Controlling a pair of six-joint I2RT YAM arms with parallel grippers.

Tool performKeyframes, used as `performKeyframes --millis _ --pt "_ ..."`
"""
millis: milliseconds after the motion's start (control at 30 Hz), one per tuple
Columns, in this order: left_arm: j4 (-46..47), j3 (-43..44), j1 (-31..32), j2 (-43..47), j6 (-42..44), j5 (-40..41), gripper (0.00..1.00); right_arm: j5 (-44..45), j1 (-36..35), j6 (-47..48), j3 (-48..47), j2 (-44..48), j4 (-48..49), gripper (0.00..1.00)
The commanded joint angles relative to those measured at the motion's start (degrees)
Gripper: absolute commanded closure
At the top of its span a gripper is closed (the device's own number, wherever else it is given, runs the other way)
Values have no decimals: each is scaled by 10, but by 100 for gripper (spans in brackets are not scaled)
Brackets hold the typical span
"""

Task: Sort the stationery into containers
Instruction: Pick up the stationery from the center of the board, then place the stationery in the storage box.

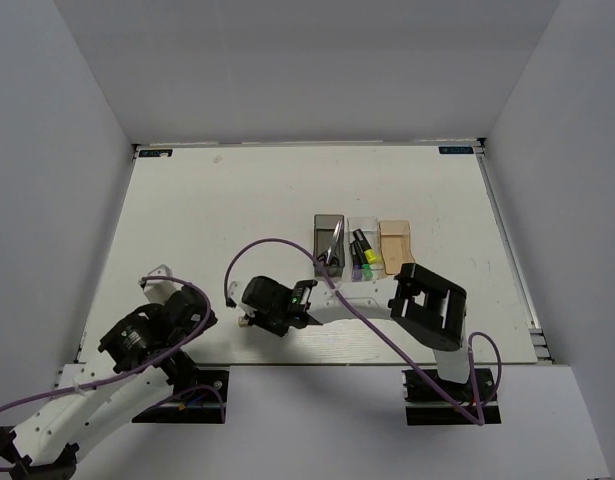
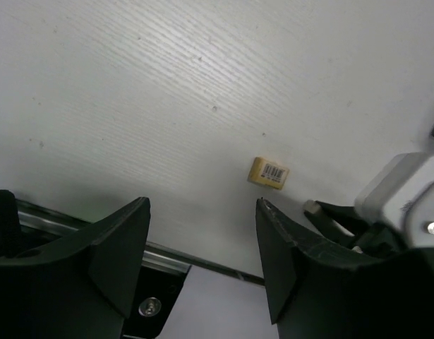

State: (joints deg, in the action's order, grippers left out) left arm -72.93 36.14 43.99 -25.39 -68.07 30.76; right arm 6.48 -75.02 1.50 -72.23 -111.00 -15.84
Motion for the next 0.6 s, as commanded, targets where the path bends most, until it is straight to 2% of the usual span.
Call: performKeyframes --millis 0,33,67,200,267,333,400,433,533,567 --pt "-27 -18 -3 -26 -21 -21 29 32 3 25 35 -13 -25 89" --pt "-9 -20 -2 -31 -9 -31 32 34 2 29 38 -9 -28 95" --pt "8 -28 -2 -49 -5 -40 40 39 4 32 40 6 -32 100" --pt "79 -42 -1 -97 18 -76 59 51 22 68 48 65 -58 100" --pt "97 -48 -1 -115 28 -97 59 83 41 92 55 130 -68 100" --pt "134 -48 9 -156 33 -103 55 116 78 102 78 182 -56 100" --pt "159 -39 16 -192 44 -110 46 144 102 109 87 234 -53 100" --pt "183 -36 23 -220 48 -111 39 145 131 108 97 261 -52 100" --pt "211 -16 36 -281 76 -111 29 136 192 105 124 328 -55 100" --pt "214 -11 38 -304 80 -107 29 135 210 104 135 356 -56 100"
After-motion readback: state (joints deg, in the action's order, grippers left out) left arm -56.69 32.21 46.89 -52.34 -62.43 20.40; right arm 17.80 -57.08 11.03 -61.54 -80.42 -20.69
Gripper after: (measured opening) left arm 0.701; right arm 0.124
